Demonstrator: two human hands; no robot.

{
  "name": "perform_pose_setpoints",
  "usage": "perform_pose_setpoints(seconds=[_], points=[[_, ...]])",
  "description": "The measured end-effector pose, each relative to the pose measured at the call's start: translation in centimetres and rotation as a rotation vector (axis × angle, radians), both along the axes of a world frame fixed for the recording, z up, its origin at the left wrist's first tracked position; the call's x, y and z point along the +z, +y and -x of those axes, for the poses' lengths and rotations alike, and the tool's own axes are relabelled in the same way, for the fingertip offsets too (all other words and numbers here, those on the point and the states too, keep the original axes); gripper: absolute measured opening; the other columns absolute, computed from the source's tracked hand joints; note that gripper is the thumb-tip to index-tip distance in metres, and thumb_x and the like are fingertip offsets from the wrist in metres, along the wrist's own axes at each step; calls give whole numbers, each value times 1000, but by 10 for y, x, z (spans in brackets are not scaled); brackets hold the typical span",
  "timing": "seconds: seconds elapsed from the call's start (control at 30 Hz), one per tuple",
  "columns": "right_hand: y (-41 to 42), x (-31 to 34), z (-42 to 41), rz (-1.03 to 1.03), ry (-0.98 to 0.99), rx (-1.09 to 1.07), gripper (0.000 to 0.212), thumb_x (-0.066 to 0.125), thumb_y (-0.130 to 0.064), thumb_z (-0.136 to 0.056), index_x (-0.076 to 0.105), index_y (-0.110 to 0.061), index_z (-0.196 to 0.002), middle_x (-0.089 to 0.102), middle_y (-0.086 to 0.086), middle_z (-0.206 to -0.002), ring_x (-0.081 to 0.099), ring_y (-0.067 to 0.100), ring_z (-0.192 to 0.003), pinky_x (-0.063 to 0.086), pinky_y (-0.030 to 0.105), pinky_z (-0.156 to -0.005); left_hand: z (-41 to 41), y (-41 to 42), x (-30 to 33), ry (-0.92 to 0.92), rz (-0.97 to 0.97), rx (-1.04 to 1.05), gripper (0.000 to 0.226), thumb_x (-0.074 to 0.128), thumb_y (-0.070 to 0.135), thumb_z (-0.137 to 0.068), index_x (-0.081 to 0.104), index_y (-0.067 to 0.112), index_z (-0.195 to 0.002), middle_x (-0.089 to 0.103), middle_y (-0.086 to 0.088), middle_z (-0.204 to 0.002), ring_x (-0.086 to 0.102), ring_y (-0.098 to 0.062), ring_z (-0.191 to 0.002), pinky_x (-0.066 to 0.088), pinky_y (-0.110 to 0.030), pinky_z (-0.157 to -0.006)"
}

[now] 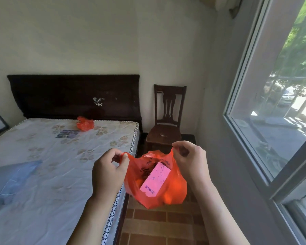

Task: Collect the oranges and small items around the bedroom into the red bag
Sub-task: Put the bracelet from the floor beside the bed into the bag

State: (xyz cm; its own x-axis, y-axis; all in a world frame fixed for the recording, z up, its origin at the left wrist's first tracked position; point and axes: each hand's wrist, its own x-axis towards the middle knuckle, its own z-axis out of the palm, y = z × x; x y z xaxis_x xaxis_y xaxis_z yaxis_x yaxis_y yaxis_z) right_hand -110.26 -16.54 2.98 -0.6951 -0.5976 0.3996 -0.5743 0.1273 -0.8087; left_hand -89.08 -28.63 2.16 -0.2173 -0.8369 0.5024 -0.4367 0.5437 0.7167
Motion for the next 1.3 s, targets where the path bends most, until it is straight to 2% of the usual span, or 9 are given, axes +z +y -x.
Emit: perform_pose_setpoints(seconds=[0.33,0.47,0.73,1.0,1.13,1.3], points=[[-41,-24,51,-39,-69,-19,20,72,-8,-87,82,-22,-97,75,-15,-86,66,-8,-82,43,1,-72,66,-56,-10,-23,-39,-40,24,74,15,-88,62,27,-72,67,13,-72,65,-6,-76,54,-35,-71],[-69,-35,75,-79,-58,-57,20,73,-9,-87,82,-24,-97,75,-16,-85,67,-8,-82,43,1,-71,97,-93,-24,-9,-97,-58,22,74,17,-88,62,26,-72,67,12,-72,65,-10,-75,55,-38,-71],[-168,-37,127,-154,-22,-133,20,73,-11,-86,81,-28,-95,75,-18,-83,67,-7,-80,43,1,-72,154,-200,-41,18,-163,-115,20,73,19,-88,63,27,-72,68,12,-70,65,-6,-73,56,-38,-68],[-261,-22,168,-182,-3,-210,20,74,-10,-86,82,-26,-95,72,-18,-79,64,-10,-76,43,2,-69,212,-311,-28,47,-117,-215,18,72,22,-91,63,27,-76,67,13,-71,65,-7,-72,55,-33,-64],[-285,-19,183,-190,6,-212,18,75,-11,-85,81,-26,-92,72,-20,-79,66,-5,-77,44,4,-67,239,-343,-29,53,-81,-266,15,71,26,-94,65,27,-79,66,14,-73,65,-4,-72,57,-32,-61],[-314,-19,218,-181,-6,-222,18,73,-10,-86,81,-26,-90,72,-19,-77,66,-4,-76,43,6,-66,269,-374,-40,65,-111,-284,16,74,22,-91,65,25,-78,68,13,-73,64,-1,-73,57,-36,-61]])
